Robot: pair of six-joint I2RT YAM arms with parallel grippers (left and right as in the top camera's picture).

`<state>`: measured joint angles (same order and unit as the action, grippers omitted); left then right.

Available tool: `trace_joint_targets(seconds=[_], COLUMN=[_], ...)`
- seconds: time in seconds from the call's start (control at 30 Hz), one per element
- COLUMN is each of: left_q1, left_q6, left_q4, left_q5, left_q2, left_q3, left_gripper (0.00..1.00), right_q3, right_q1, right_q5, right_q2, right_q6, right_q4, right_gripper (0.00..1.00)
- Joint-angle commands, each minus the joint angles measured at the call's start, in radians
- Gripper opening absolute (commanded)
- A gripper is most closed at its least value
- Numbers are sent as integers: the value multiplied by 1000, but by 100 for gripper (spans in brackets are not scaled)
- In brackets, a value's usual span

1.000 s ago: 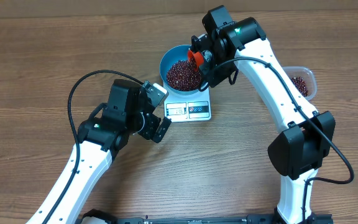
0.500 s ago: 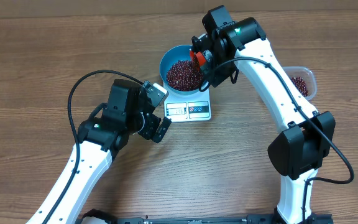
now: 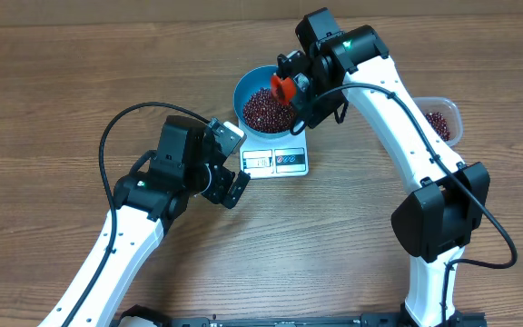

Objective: Scoop item into bowl and weigh 150g on scale
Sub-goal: 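Tilt the scoop to pour beans into the blue bowl, then move the empty scoop back right to the bean tub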

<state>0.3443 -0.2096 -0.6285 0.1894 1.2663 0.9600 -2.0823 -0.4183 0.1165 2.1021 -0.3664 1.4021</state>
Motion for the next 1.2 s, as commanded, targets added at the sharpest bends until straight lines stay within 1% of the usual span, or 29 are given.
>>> trace_joint_targets(seconds=[0.0, 0.7, 1.17], left_q1=[-3, -3, -3], left_q6=[11, 11, 11], left_q4=[1, 1, 1], left_q5=[-6, -6, -6], left_q2=[6, 6, 6], left_q3=[-2, -2, -2], left_gripper=[100, 100, 100], right_q3=[-28, -28, -28], right_q1=[21, 138, 150], right_q5=[134, 333, 342], right_q2=[-26, -27, -32], right_q6=[3, -5, -5], right_q4=[2, 30, 45], right_gripper=[4, 4, 4])
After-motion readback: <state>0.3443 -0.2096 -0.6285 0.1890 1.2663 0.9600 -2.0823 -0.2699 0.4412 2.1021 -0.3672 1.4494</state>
